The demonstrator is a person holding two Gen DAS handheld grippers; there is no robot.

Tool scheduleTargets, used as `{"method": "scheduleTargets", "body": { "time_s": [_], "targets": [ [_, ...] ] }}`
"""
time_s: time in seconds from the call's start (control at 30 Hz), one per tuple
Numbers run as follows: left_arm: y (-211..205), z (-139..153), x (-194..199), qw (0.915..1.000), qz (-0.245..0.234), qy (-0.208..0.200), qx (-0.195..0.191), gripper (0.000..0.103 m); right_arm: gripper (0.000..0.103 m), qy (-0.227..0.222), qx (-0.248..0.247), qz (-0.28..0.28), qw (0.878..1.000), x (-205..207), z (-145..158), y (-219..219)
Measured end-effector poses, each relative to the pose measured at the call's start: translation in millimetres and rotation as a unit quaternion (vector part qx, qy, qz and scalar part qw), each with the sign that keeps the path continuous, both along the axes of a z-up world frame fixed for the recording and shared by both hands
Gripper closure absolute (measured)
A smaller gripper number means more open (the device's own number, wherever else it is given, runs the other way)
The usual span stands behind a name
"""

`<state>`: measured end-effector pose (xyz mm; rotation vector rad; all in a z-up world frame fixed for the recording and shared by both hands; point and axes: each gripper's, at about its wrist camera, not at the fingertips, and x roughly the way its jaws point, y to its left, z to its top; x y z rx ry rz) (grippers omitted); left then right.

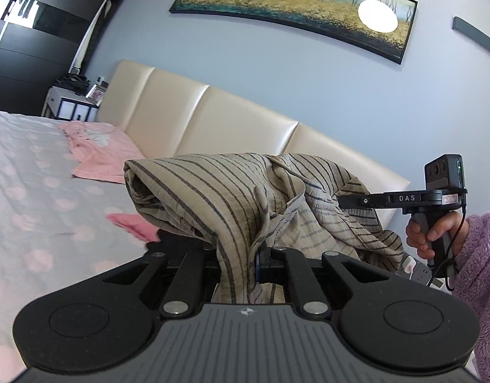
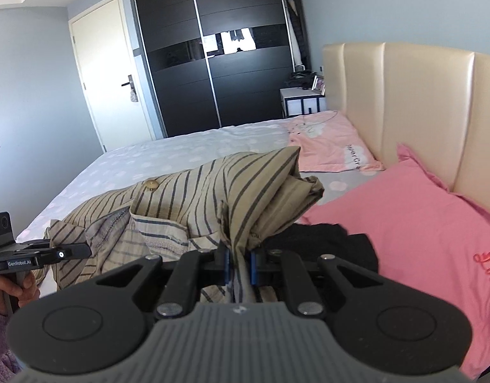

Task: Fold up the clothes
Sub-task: 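Lift the folded shirt with both grippers and carry it toward the pillows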

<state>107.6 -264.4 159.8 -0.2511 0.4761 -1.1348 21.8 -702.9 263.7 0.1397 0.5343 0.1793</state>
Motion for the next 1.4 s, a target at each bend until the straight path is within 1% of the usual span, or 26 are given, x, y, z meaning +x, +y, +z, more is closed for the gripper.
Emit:
{"method": "scheduleTargets", "body": {
  "time_s": [0.1, 0.27, 0.37, 0.47, 0.6, 0.77, 1.03, 1.13, 1.2, 1.23, 1.3, 1.33, 1.37, 1.4],
  "targets": [
    [-17.9, -5.0, 8.8, 1.0, -0.004, 0.004, 0.002, 0.095, 0.09, 0.007, -0.005, -0.007, 1.0, 6.2, 5.4, -18.7],
    [-41.4, -11.6, 19.4, 0.9998, -0.008, 0.013, 0.009, 0.095, 0.09, 0.025, -0.007, -0.013, 1.0, 24.6, 3.9, -47.4],
    [-53.8, -14.8, 26.7, 0.9998, -0.008, 0.013, 0.016, 0.095, 0.09, 0.035, -0.003, -0.015, 0.999, 35.7, -2.5, -63.5],
    [-65.6, -23.3, 37.2, 0.9994, -0.004, 0.025, 0.024, 0.095, 0.09, 0.043, 0.005, -0.019, 0.999, 51.6, -13.2, -77.8],
    [-81.1, -35.0, 44.7, 0.9984, 0.002, 0.034, 0.045, 0.095, 0.089, 0.063, 0.023, -0.029, 0.997, 75.6, -35.4, -96.2],
    [-97.1, -57.1, 60.2, 0.9964, 0.005, 0.043, 0.073, 0.095, 0.089, 0.091, 0.042, -0.04, 0.994, 100.3, -78.8, -114.5],
    [-104.3, -100.9, 85.1, 0.992, -0.005, 0.087, 0.091, 0.094, 0.087, 0.114, 0.095, -0.069, 0.987, 123.3, -148.8, -142.7],
    [-106.4, -117.2, 88.2, 0.99, -0.007, 0.099, 0.101, 0.094, 0.085, 0.119, 0.11, -0.074, 0.984, 127.1, -164.6, -147.5],
    [-105.3, -122.9, 87.8, 0.9905, -0.004, 0.099, 0.096, 0.093, 0.079, 0.117, 0.119, -0.079, 0.983, 126.4, -171.4, -149.9],
    [-104.2, -122.9, 87.4, 0.991, -0.002, 0.098, 0.092, 0.092, 0.077, 0.116, 0.12, -0.083, 0.983, 125.0, -172.1, -149.6],
    [-102.1, -118.9, 85.5, 0.9919, -0.002, 0.092, 0.088, 0.09, 0.067, 0.115, 0.113, -0.093, 0.983, 122.8, -170.9, -148.1],
    [-100.7, -115.3, 83.8, 0.992, -0.002, 0.089, 0.089, 0.084, 0.066, 0.113, 0.106, -0.096, 0.983, 120.6, -168.4, -146.7],
    [-98.7, -111.2, 82.3, 0.9918, -0.001, 0.086, 0.094, 0.077, 0.065, 0.11, 0.099, -0.099, 0.984, 118.2, -165.5, -145.2],
    [-95.2, -106.1, 79.4, 0.9917, 0.002, 0.08, 0.1, 0.072, 0.062, 0.104, 0.089, -0.099, 0.986, 114.7, -160.8, -143.5]
  ]
}}
